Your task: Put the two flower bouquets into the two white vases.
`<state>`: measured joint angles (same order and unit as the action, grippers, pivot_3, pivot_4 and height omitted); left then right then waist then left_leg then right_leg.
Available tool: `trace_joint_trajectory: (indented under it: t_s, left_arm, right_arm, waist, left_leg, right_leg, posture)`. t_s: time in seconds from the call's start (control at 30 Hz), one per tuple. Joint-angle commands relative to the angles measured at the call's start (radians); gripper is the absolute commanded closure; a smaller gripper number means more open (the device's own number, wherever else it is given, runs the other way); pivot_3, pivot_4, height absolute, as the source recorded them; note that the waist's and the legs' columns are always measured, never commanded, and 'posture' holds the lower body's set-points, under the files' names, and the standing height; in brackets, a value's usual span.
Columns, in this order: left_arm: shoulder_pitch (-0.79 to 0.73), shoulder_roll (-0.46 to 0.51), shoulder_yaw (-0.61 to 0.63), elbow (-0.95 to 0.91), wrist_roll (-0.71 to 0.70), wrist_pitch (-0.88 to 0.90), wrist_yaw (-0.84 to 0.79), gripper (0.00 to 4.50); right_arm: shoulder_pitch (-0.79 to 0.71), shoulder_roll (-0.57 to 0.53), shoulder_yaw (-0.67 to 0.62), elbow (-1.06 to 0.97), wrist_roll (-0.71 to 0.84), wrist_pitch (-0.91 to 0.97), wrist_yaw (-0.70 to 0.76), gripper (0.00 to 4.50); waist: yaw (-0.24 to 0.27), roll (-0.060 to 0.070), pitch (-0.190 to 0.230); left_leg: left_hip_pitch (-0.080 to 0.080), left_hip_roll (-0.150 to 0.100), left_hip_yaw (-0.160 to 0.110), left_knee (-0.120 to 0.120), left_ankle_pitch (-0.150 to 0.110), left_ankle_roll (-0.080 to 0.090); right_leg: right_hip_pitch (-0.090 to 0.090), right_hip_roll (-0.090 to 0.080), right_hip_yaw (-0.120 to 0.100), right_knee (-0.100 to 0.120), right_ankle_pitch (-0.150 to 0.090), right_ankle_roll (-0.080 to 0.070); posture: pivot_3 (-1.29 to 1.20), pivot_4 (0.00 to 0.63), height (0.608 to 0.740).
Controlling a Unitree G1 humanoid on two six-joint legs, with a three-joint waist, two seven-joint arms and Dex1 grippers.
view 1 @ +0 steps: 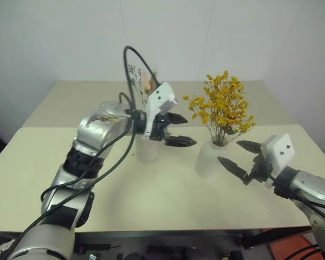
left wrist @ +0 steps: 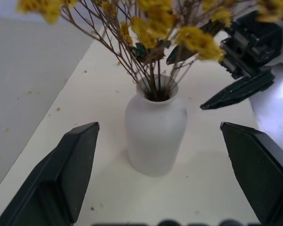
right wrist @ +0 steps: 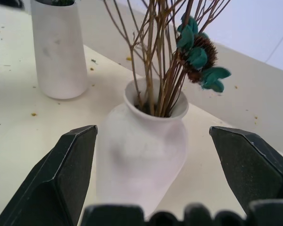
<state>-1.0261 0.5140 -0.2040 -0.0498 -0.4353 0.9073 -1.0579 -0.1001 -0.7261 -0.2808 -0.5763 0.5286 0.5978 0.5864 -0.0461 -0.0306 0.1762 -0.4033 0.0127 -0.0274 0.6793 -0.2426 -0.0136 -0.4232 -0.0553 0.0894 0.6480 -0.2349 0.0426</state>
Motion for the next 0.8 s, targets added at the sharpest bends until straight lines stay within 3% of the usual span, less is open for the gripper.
trace_joint_trajectory:
  t_s: [0.03,0.27,0.47,0.8]
  left_arm:
    - [0.046,0.041,0.095,-0.132,-0.089,0.085,0.016,0.0]
    - [0.205,0.15,0.24,-0.267,-0.186,0.056,0.015,0.0]
    - [0.455,0.221,0.415,-0.348,-0.21,-0.08,0.013,0.0]
    - [0.702,0.304,0.564,-0.347,-0.228,-0.267,-0.058,0.0]
  right_arm:
    - [-0.012,-0.04,-0.069,-0.001,0.034,0.005,0.033,0.03]
    - [-0.042,-0.149,-0.096,0.103,0.074,0.025,0.154,0.03]
    - [0.001,-0.236,-0.162,0.143,0.094,0.004,0.285,0.03]
    - [0.018,-0.257,-0.214,0.135,0.129,0.0,0.39,0.03]
  waist:
    - [0.002,0.0,0.0]
    - [0.004,0.0,0.0]
    - [0.004,-0.001,0.0]
    - [0.009,-0.001,0.0]
  left_leg:
    - [0.0,0.0,0.0,0.0,0.0,0.0]
    - [0.001,0.0,0.0,0.0,0.0,0.0]
    - [0.003,0.001,0.001,-0.001,0.0,0.0]
    - [0.004,0.001,0.002,0.0,0.0,0.0]
  right_leg:
    - [0.0,0.0,0.0,0.0,0.0,0.0]
    - [0.001,0.0,0.0,0.0,0.0,0.0]
    - [0.002,0.0,0.0,-0.001,0.0,0.0]
    - [0.004,0.0,0.0,-0.001,0.0,0.0]
  posture:
    - [0.0,0.15,0.74]
    - [0.0,0.15,0.74]
    - [0.0,0.15,0.74]
    - [0.0,0.15,0.74]
